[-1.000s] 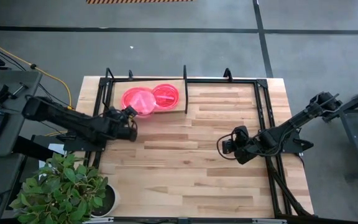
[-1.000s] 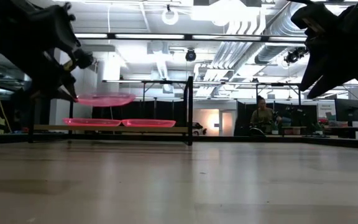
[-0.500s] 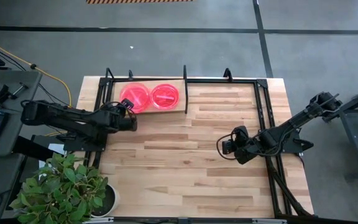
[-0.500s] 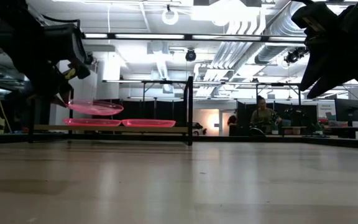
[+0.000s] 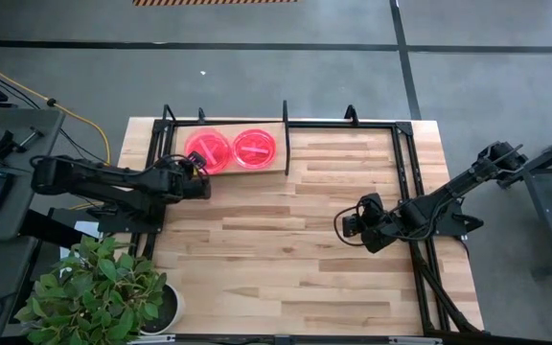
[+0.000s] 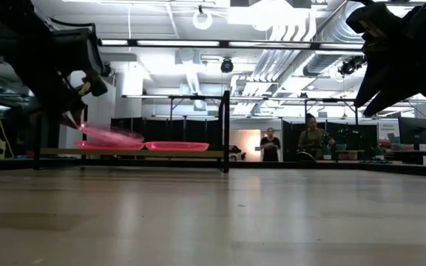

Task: Place and stack plates onto a shelf
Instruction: Stack the pink plate on top of the pink plate on the shelf, then return to Home Position

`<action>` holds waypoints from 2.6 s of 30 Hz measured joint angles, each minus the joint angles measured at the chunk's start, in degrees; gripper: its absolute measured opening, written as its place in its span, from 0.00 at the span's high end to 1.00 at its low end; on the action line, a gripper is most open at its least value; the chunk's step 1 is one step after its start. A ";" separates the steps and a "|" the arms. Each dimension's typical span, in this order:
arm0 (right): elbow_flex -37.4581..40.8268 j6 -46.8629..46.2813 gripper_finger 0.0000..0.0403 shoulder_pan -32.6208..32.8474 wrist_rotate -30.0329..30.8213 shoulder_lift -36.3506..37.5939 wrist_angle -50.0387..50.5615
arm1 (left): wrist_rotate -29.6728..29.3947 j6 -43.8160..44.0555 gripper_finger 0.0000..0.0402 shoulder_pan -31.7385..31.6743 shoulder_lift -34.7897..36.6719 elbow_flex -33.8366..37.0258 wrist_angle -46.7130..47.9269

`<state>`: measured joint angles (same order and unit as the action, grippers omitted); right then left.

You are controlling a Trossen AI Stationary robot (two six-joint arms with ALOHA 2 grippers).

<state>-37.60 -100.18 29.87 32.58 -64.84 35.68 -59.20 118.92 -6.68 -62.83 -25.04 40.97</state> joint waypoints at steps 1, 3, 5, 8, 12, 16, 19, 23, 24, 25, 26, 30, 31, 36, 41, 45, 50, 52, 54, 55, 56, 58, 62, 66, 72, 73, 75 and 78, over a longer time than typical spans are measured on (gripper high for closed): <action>0.00 -0.09 0.82 0.00 0.00 0.00 0.00 | 0.00 -0.87 0.97 0.00 0.28 0.00 -0.02; 0.00 -0.20 0.82 0.00 0.00 0.00 -0.10 | 0.09 -3.14 0.94 0.00 1.37 0.00 -0.01; 0.00 -0.24 0.82 0.00 0.00 0.00 -0.14 | 0.54 -6.04 0.90 0.00 2.66 -0.02 -0.01; 0.00 -0.25 0.82 0.00 0.18 0.00 -0.15 | 1.77 -10.10 0.84 0.00 5.00 -0.02 0.11; 0.00 -0.27 0.82 0.00 1.03 0.00 -0.42 | 2.15 -14.68 0.76 0.00 8.79 -0.02 0.00; 0.00 -0.27 0.82 0.00 1.33 0.00 -0.54 | 5.58 -21.95 0.70 0.00 12.44 -0.02 -0.01; 0.00 -0.28 0.82 0.00 1.33 0.00 -0.79 | 8.59 -25.36 0.68 0.06 15.16 -0.02 -0.39; 0.00 -0.14 0.82 0.00 1.35 0.00 -2.32 | 14.59 -32.48 0.67 1.11 18.83 -0.02 -7.40; 0.00 0.18 0.82 0.00 1.33 0.00 -3.03 | 16.91 -36.35 0.67 1.61 19.59 -0.02 -10.44; 0.00 0.76 0.82 0.00 1.36 0.00 -3.97 | 19.29 -40.41 0.67 2.16 20.21 -0.02 -14.07; 0.00 1.63 0.82 0.00 1.36 -0.01 -5.05 | 22.31 -45.07 0.67 2.84 20.69 -0.02 -18.63; 0.00 9.66 0.82 0.00 1.36 -0.02 -12.50 | 35.11 -61.03 0.67 6.37 21.09 -0.02 -39.60; 0.00 12.57 0.82 0.00 1.37 -0.02 -15.14 | 37.75 -64.33 0.67 7.40 20.80 -0.02 -45.40; 0.00 28.82 0.82 -0.73 1.30 -0.02 -31.03 | 47.48 -81.79 0.71 12.75 19.57 -0.02 -67.93; 0.00 45.05 0.82 -2.57 1.36 -0.02 -46.37 | 46.98 -93.29 0.90 16.52 20.10 -0.04 -71.87; -1.08 53.11 0.82 -4.41 1.35 -0.02 -52.15 | 46.84 -97.75 0.98 17.31 22.39 -0.02 -71.92; -5.55 59.65 0.82 -6.35 1.35 -0.02 -51.24 | 49.20 -102.08 1.00 17.68 27.43 -0.02 -66.04; -7.45 62.04 0.82 -7.07 1.35 -0.02 -50.37 | 49.95 -103.08 1.00 17.68 29.54 -0.02 -60.72; -9.27 63.99 0.82 -7.77 1.33 -0.02 -49.05 | 50.07 -103.80 1.00 17.68 31.58 -0.02 -55.18; -10.23 64.87 0.82 -8.08 1.33 -0.02 -48.33 | 50.09 -104.41 1.00 17.68 32.48 -0.02 -53.19; -10.98 65.77 0.82 -8.34 1.33 -0.02 -47.79 | 50.09 -105.19 1.00 17.68 33.20 -0.02 -52.02; -12.36 66.89 0.82 -8.90 1.33 -0.02 -46.21 | 50.51 -106.86 1.00 17.66 34.50 0.31 -51.56; -14.59 65.86 0.82 -9.51 1.32 -0.02 -42.76 | 52.91 -108.59 1.00 17.42 37.55 5.51 -57.49; -15.74 61.22 0.82 -9.64 1.29 -0.02 -39.70 | 53.15 -108.08 1.00 16.28 42.29 13.48 -65.29; -16.35 55.75 0.82 -9.62 1.27 -0.02 -36.57 | 54.43 -104.07 1.00 13.67 51.19 21.73 -68.51; -16.35 54.97 0.82 -9.62 1.25 -0.02 -36.61 | 54.80 -103.31 1.00 13.29 52.55 22.54 -68.42; -16.35 54.00 0.82 -9.62 1.26 -0.02 -36.61 | 55.71 -102.57 1.00 12.72 55.02 24.06 -68.86; -16.35 53.98 0.82 -9.60 0.91 -0.02 -36.68 | 56.19 -102.52 1.00 12.26 57.98 24.38 -63.29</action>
<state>-53.95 -46.20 20.27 33.49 -64.86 -0.99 -3.01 16.40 5.58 -4.85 -0.66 -22.32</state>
